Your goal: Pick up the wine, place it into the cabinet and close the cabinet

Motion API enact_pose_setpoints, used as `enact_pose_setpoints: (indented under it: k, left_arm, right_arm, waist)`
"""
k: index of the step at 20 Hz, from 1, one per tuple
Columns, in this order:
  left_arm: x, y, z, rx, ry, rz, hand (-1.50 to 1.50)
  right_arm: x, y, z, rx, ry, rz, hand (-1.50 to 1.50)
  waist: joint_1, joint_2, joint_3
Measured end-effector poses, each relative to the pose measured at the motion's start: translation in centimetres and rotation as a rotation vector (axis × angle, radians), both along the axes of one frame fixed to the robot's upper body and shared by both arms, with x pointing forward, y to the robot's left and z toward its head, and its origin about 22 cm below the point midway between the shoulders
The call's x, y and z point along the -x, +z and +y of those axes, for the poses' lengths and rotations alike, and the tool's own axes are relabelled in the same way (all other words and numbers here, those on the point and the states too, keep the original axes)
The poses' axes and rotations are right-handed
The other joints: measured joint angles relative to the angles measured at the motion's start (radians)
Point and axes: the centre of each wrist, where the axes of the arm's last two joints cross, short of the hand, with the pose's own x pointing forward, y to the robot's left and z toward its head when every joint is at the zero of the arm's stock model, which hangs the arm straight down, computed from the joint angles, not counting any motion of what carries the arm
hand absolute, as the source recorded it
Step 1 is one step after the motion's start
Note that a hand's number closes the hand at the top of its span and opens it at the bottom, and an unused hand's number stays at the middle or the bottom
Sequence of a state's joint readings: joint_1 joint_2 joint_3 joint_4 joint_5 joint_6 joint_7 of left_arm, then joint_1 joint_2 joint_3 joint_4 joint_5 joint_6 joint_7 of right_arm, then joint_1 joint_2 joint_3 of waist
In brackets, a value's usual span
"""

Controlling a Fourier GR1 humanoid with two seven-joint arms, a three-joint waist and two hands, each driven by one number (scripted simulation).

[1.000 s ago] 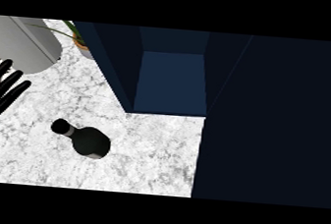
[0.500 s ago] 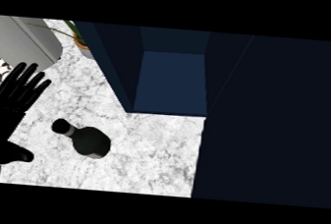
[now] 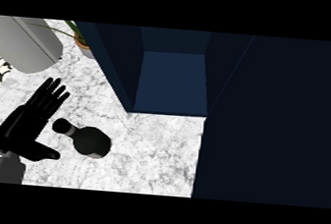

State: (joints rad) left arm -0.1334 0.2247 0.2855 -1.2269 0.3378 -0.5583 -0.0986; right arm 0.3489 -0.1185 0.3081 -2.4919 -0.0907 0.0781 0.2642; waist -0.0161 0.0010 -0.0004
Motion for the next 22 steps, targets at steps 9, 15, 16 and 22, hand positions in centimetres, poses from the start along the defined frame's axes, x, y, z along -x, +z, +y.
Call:
enact_pose_setpoints:
  k: [9, 15, 16, 22]
  left_arm:
    - [-0.3, -5.2, -0.9, 0.052, -0.094, 0.059, -1.50]
    - [0.3, -7.9, -0.6, 0.096, -0.124, 0.120, -1.50]
    - [0.3, -8.2, -0.6, 0.101, -0.127, 0.135, -1.50]
    - [-0.1, -9.6, -1.2, 0.108, -0.127, 0.178, -1.50]
  right_arm:
    - [0.1, 0.0, -0.4, 0.011, 0.012, 0.007, -1.50]
    - [0.0, 0.0, -0.5, 0.016, 0.017, 0.000, -1.50]
    - [-0.1, -0.1, -0.3, 0.009, 0.022, 0.000, -1.50]
    - [0.0, -0.2, 0.0, -0.010, 0.030, -0.005, -1.50]
  waist:
    - [-0.002, 0.001, -0.001]
    - [-0.002, 0.002, -0.001]
    - [-0.002, 0.002, -0.001]
    - [-0.007, 0.003, -0.002]
